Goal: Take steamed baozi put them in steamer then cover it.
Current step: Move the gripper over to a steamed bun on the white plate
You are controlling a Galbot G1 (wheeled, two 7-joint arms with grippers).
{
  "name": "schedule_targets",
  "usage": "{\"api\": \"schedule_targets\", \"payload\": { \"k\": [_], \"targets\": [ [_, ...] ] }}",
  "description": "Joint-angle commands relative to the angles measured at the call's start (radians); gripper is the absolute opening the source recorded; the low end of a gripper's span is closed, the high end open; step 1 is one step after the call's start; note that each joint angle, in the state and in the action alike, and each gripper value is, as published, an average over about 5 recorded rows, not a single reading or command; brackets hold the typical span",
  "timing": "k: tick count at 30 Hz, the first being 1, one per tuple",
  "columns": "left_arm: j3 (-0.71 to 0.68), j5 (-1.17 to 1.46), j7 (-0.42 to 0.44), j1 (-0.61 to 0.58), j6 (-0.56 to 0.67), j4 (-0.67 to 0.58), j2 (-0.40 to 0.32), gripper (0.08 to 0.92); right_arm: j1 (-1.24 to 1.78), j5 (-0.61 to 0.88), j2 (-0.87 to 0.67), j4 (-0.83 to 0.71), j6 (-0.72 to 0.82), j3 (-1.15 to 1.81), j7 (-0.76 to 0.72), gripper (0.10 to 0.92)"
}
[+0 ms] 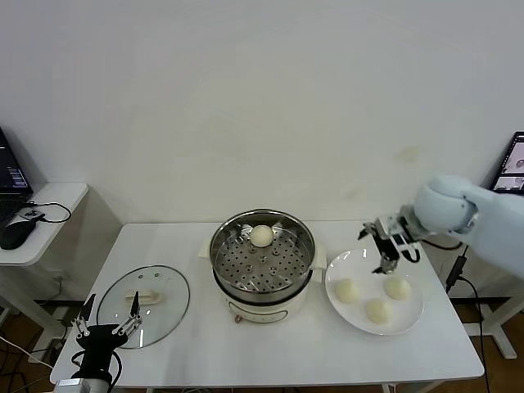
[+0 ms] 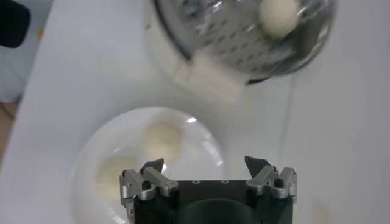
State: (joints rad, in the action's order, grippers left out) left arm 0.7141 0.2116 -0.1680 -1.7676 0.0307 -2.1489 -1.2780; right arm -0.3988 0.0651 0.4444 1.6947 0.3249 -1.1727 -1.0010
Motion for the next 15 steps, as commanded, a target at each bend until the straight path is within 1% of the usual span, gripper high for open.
{"api": "schedule_targets", "payload": {
  "k": [1,11,15],
  "targets": [
    [0.000,-0.001,0.001,0.001,-0.001,0.003,0.001,0.823,0.257,-0.100,-0.021,-0.044,0.011,0.145,-0.008,0.823],
    [0.016,0.000,0.001,0.007,-0.001,0.027,0.001,0.823,0.420,-0.138,0.117,-0.201,-0.015,0.244,0.028,0.823],
    [0.019,0.001,0.002,0.004,-0.001,0.030,0.003,0.823,0.446,-0.139,0.159,-0.235,-0.022,0.260,0.043,0.823]
  ]
}}
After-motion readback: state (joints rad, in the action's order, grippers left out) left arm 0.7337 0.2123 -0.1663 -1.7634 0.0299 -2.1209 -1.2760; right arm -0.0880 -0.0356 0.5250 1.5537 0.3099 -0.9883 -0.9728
